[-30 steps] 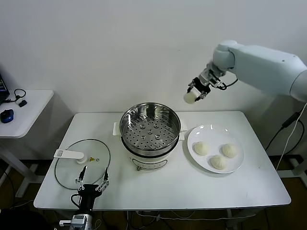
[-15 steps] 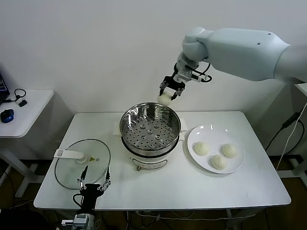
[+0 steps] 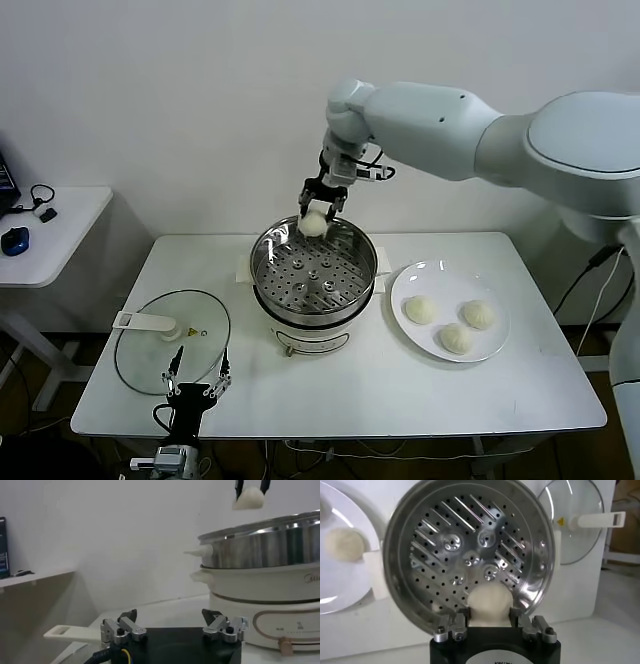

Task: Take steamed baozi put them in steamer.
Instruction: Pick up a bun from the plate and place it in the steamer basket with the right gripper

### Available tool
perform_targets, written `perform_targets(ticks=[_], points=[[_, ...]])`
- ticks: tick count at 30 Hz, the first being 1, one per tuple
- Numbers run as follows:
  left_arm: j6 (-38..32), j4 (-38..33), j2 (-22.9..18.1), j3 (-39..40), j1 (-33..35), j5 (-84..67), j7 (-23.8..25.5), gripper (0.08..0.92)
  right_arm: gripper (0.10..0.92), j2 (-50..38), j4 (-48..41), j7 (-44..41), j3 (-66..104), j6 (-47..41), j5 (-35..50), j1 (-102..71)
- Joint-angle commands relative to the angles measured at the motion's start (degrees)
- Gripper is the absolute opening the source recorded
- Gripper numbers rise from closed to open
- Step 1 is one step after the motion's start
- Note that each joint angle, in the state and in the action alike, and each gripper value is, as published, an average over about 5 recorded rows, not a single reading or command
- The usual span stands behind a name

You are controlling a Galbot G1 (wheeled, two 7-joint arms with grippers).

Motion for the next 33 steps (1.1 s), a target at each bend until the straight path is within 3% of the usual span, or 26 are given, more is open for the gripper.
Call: perform_targets(ticks=[1, 26, 29, 33], points=[[-0.35, 0.36, -0.30, 0.07, -0.04, 0.44, -0.03, 0.823, 0.543, 2.86, -4.89, 0.85, 1.83, 2.77, -5.45, -6.57], [-0.45, 0.30, -0.55, 0.41, -0.40, 0.44, -0.17, 0.823, 0.545, 4.30, -12.03, 3.59, 5.48, 2.77, -9.23, -11.37], [-0.47, 0.30, -0.48, 0.43, -0.42, 0.42, -0.13, 0.823, 0.571, 4.13, -11.95, 3.81, 5.56, 2.77, -8.54, -11.24], [-0.52, 0.34, -0.38, 0.51, -0.43, 0.50, -0.08, 0.823, 0.667, 3.52, -11.04, 3.80, 5.44, 2.77, -6.45, -10.90]])
